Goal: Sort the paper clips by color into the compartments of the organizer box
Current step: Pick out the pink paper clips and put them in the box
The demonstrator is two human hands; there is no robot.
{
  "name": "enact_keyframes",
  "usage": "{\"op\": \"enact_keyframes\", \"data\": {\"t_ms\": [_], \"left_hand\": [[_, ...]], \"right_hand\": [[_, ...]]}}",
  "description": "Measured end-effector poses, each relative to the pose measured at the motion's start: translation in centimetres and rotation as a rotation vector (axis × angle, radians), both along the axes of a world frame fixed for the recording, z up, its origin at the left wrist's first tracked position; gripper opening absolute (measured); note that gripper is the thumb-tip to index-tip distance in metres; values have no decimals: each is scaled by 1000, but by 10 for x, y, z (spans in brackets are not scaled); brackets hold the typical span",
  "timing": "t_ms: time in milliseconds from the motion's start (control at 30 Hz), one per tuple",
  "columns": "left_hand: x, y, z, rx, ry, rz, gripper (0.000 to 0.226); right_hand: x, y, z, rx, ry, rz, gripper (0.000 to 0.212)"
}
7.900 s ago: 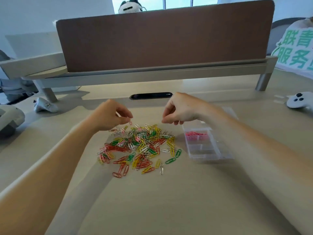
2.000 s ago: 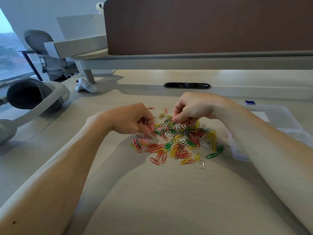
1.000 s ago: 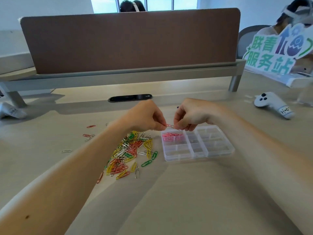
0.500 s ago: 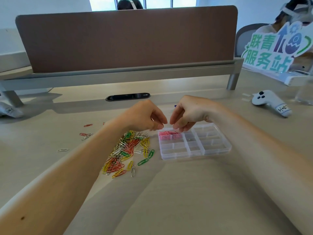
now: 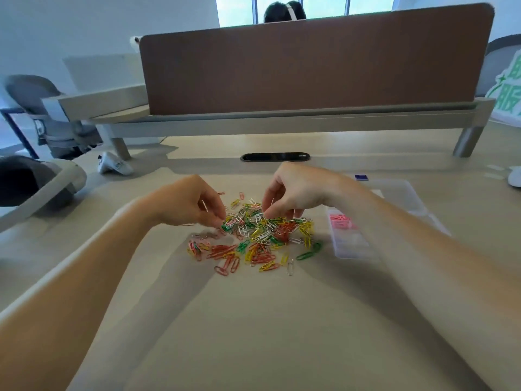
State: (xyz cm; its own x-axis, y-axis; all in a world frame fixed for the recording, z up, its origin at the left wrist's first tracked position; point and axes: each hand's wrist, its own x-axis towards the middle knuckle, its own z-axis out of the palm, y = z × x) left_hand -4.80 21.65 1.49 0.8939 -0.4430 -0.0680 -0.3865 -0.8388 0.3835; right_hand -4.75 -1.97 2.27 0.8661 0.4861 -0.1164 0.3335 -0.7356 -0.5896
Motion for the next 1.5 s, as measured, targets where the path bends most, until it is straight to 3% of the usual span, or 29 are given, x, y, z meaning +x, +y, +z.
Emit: {"op": "enact_keyframes", "data": {"t_ms": [100,333,467,633,867,1067,1300,1500], "left_hand": [[-8,32,-8,54,33,52,13],[-17,56,-20,-4,105,43,16],[-17,57,-29,-46,79,41,13],[-15,60,-34,-90,47,63,10],[-17,66,-35,-143,30,105,9],[-23,66,-35,-235,36,112,16],[-19,67,-43,-153,-35,105,10],[-20,65,-42,-172,-78,124,6]], "right_hand": [[5,32,-5,-23,-4,46,6],[6,87,-21,-106,-83,113,20],[9,106,-30,-136,-102,128,18],[12,108,-33,-166,-56,139,5],[13,106,-32,-196,-51,138,12],[12,105,-29,-182,-78,144,5],[8,105,-26,-144,-25,144,19],[5,103,-23,-100,-31,111,9]]}}
